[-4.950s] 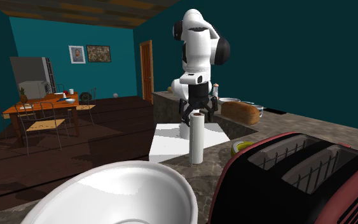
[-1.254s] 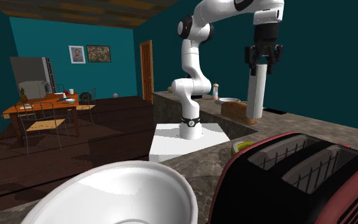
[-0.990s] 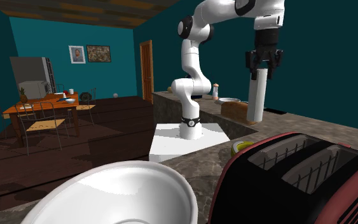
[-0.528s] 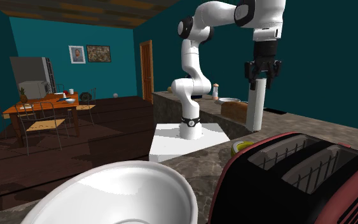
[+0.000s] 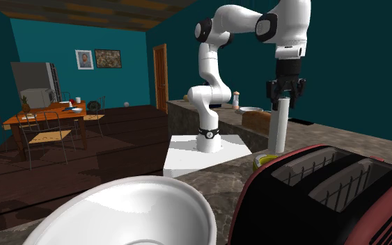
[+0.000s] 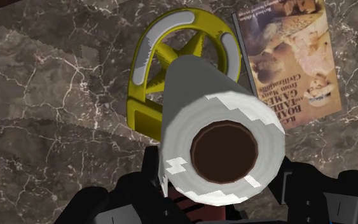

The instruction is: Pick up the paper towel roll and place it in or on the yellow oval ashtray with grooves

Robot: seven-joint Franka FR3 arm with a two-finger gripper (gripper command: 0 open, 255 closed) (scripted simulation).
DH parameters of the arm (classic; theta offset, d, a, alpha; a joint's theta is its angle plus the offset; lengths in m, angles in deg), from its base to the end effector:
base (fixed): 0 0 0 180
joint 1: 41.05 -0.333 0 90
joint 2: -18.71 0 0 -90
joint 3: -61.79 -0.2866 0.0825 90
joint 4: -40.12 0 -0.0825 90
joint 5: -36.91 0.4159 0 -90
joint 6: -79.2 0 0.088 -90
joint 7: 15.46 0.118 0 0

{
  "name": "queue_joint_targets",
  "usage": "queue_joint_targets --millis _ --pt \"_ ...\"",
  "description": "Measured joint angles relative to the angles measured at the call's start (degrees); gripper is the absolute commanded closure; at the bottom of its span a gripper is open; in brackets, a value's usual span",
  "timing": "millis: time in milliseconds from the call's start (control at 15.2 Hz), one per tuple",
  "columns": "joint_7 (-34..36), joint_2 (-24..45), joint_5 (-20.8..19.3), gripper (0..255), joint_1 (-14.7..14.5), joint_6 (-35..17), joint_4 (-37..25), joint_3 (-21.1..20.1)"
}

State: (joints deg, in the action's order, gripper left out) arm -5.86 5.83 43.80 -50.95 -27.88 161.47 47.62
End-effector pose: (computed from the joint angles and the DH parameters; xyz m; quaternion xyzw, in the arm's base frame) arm 0.4722 0.2262 0.4536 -0.9940 -0.1041 0.0228 0.0244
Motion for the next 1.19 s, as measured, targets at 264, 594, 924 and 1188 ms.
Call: queue_joint_targets --millis 264,594,924,1188 --pt "0.1 0.8 0.0 255 -0.1 -3.1 2.3 -0.3" --pt "-0.1 1.5 0.0 255 -0.2 -6.7 5.3 -0.5" --pt "-0.1 1.6 0.0 255 -0.2 -7.2 5.5 -0.5" --pt "-0.1 1.7 0.0 0 -0.2 -7.2 5.5 -0.5"
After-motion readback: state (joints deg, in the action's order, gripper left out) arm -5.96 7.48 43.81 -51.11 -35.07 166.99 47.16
